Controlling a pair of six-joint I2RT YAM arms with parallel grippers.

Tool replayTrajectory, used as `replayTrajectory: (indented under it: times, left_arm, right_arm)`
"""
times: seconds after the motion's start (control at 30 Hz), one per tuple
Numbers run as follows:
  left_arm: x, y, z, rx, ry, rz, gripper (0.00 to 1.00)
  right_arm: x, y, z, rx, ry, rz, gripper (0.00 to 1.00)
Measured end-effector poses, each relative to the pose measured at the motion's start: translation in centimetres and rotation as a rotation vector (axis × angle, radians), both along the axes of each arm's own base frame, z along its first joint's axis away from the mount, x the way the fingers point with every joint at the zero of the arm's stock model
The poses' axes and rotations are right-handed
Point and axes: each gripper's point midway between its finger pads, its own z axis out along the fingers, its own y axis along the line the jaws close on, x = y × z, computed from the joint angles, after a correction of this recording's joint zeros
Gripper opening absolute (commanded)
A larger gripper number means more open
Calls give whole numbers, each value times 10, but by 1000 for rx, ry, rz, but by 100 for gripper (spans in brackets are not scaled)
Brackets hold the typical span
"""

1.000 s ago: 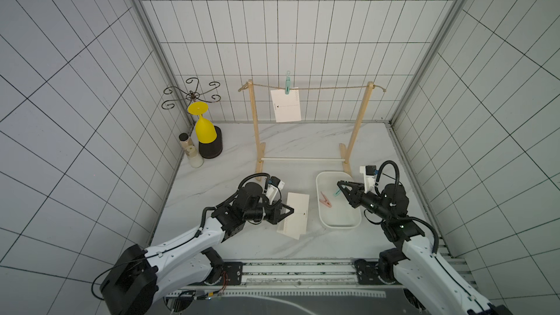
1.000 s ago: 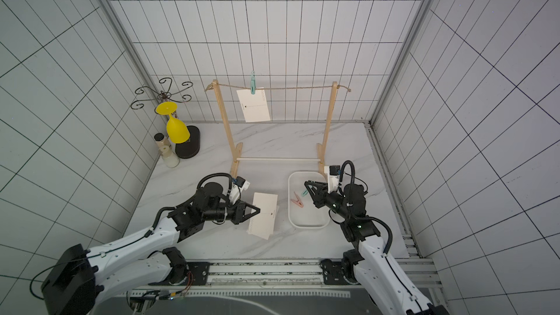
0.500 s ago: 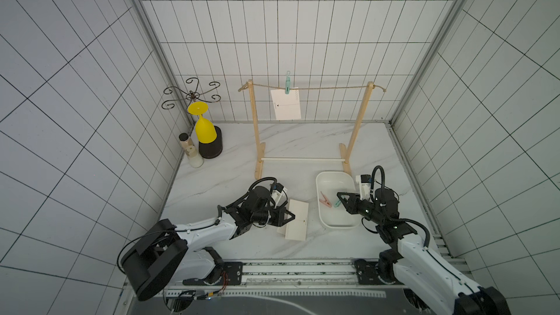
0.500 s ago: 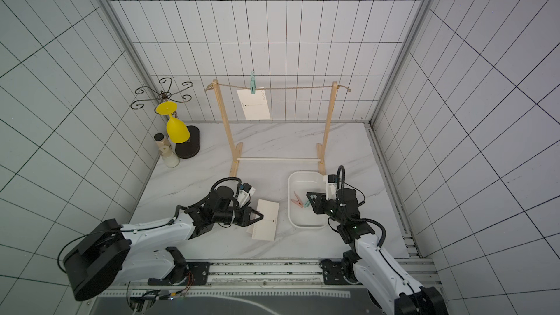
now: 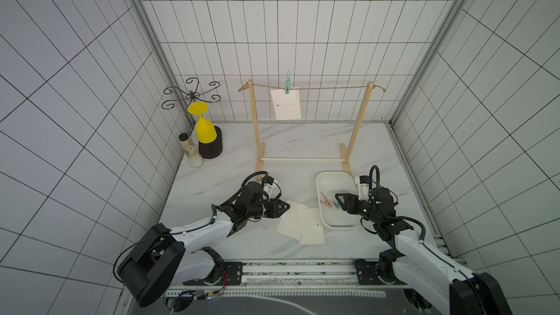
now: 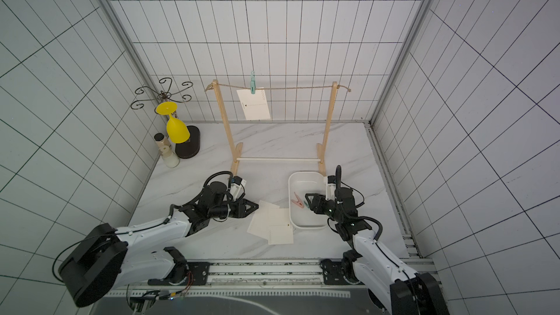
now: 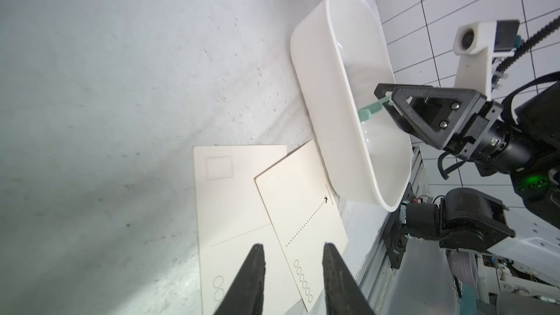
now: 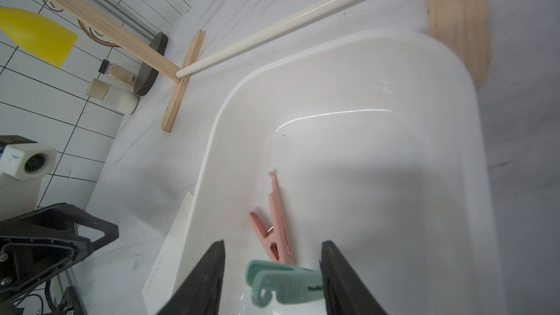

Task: Remove the postcards from the strings
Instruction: Place the clamp in the storage box, then pinch the postcard on the clothesline.

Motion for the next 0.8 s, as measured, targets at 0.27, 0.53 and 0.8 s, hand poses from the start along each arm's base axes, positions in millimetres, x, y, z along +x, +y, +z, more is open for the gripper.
replayTrajectory:
  times: [0.27,0.53,0.8]
  left_arm:
    - [31,31,47,6,-146,135,35]
    - [75,45,142,-26,-402,259,42]
    - [128,62,223,-59,-599,363,54]
  right_arm:
    - [6,-2,20,-17,-47,-11,58]
    - [40,14,128,9,-276,48,58]
    - [76,54,254,88,-529,218,59]
